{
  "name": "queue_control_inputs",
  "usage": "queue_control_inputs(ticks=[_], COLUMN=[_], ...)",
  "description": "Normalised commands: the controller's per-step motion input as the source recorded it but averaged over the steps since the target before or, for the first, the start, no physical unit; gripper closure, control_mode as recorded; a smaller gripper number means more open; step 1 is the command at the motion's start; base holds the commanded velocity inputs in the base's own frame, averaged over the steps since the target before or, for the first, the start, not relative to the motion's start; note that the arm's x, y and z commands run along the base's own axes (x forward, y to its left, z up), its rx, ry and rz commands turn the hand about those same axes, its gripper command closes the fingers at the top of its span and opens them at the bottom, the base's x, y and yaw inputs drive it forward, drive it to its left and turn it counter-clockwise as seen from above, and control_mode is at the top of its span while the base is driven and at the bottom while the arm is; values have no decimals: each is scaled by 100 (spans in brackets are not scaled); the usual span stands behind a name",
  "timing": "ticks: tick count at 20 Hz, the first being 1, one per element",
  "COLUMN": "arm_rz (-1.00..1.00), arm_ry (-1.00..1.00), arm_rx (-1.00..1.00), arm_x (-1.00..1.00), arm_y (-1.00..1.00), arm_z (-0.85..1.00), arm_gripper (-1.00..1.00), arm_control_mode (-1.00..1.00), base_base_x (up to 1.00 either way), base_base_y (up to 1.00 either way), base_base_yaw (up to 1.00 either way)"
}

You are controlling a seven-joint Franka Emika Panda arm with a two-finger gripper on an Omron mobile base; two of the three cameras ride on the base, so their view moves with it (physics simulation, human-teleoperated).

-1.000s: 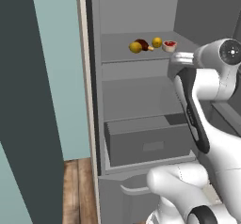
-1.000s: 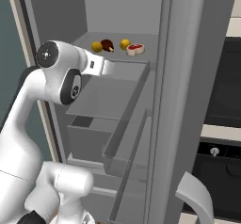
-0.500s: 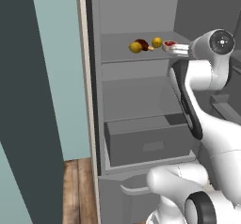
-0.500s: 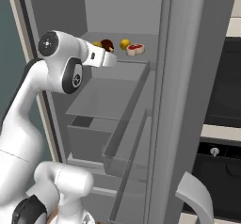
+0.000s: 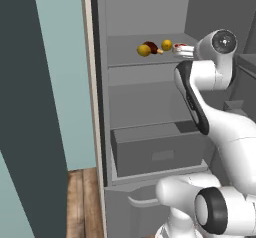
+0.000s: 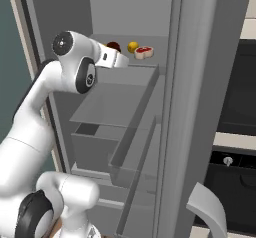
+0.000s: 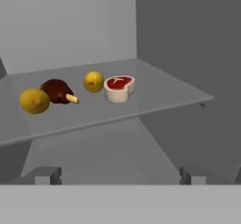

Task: Place one lemon and one steak in each tupperware on the nearby counter, to pack two identical lunches.

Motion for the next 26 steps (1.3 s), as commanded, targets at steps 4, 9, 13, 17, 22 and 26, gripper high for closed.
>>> queue_control_inputs(ticks=[4, 9, 13, 17, 22, 26], arm_rz=[0, 0, 0, 0, 0, 0], arm_ry=[8, 12, 11, 3, 0, 0], arm_rx=[0, 0, 0, 0, 0, 0], arm_x=[43, 40, 38, 37, 34, 35], arm_y=[-1, -15, -20, -14, -6, -7], arm_z=[-15, -7, 0, -5, -21, -27], arm_gripper=[-100, -100, -100, -100, -100, -100], arm_control_mode=[-100, -100, -100, -100, -100, -100], base_base_x=[0, 0, 0, 0, 0, 0], base_base_y=[0, 0, 0, 0, 0, 0], base_base_yaw=[0, 0, 0, 0, 0, 0])
